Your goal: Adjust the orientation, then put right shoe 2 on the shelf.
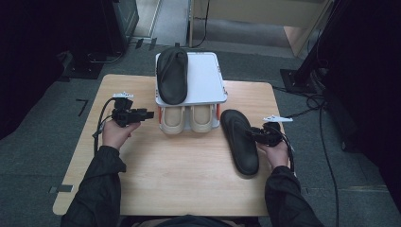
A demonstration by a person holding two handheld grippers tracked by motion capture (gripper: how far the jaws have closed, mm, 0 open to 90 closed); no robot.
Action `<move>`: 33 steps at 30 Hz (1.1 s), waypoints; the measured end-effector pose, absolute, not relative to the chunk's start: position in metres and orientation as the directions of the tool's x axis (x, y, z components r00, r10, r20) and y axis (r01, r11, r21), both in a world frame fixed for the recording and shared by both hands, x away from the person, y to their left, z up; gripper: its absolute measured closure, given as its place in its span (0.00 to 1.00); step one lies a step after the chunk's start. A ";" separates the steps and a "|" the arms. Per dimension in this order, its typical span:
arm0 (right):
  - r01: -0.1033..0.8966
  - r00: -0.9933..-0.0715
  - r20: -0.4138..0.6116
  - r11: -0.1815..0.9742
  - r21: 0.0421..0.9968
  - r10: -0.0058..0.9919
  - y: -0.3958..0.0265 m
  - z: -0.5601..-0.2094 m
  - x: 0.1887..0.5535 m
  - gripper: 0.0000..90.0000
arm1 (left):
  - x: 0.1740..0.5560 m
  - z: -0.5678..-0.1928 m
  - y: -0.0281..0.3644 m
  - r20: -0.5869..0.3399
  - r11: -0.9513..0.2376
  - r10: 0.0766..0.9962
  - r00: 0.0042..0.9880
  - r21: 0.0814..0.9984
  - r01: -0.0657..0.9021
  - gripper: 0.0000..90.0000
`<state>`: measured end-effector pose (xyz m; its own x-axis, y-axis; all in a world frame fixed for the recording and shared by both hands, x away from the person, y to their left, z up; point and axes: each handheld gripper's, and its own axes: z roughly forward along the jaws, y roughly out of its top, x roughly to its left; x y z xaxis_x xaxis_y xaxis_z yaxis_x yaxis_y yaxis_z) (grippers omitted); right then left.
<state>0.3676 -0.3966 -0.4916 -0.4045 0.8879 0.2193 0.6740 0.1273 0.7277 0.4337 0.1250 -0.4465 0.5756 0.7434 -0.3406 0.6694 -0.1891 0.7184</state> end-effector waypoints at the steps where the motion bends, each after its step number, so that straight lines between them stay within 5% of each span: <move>1: 0.670 -0.411 0.212 0.136 0.730 0.886 -0.395 -0.493 0.369 0.71 | 0.434 -0.447 0.125 -0.344 -0.182 0.744 0.573 0.720 0.669 0.58; 19: 0.698 -0.396 0.190 0.161 0.698 0.898 -0.383 -0.495 0.380 0.79 | 0.431 -0.448 0.126 -0.339 -0.188 0.740 0.581 0.725 0.663 0.58; 33: 0.742 -0.305 0.284 0.040 0.669 0.909 -0.390 -0.485 0.379 0.80 | 0.430 -0.447 0.127 -0.336 -0.187 0.739 0.584 0.730 0.657 0.58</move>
<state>0.3790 -0.3900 -0.4847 -0.3054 0.9087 0.2845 0.7420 0.0398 0.6692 0.4299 0.1268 -0.4471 0.5837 0.7390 -0.3364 0.6572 -0.1867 0.7302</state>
